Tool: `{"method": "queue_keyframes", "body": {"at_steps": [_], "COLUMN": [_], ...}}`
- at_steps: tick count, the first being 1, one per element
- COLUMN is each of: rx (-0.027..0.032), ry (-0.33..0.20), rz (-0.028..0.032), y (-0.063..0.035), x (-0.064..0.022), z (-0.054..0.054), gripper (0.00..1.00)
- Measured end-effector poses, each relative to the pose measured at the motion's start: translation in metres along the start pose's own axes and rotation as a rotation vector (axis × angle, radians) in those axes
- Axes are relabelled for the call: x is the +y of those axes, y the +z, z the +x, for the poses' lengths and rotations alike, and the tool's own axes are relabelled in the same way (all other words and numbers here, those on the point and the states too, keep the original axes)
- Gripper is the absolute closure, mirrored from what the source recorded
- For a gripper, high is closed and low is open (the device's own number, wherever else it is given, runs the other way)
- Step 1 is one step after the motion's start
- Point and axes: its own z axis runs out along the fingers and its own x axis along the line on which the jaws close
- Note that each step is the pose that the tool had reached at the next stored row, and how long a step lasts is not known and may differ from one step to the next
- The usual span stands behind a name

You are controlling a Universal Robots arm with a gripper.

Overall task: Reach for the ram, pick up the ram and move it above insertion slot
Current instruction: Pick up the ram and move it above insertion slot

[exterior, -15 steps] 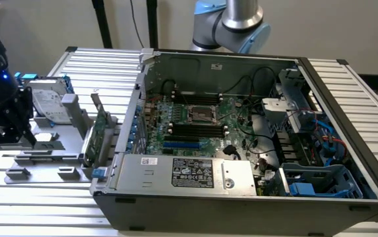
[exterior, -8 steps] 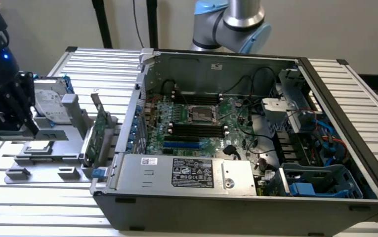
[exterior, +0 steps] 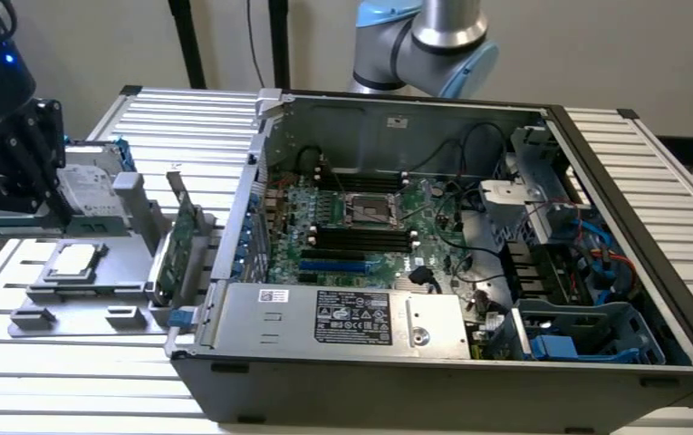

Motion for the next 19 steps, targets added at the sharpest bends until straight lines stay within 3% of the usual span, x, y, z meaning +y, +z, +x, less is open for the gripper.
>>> {"method": "queue_keyframes", "body": {"at_steps": [2,8,19], "rx": [-0.0014,-0.0133,-0.0282], "ry": [-0.004,-0.008,-0.009], "rz": [-0.0021,-0.0094,-0.0116], "y": [-0.0061,-0.0154,-0.0231], "x": [-0.0031,-0.0165,-0.0457], "z": [0.0,0.0,-0.002], "gripper": [0.88,0.88,0.88]}}
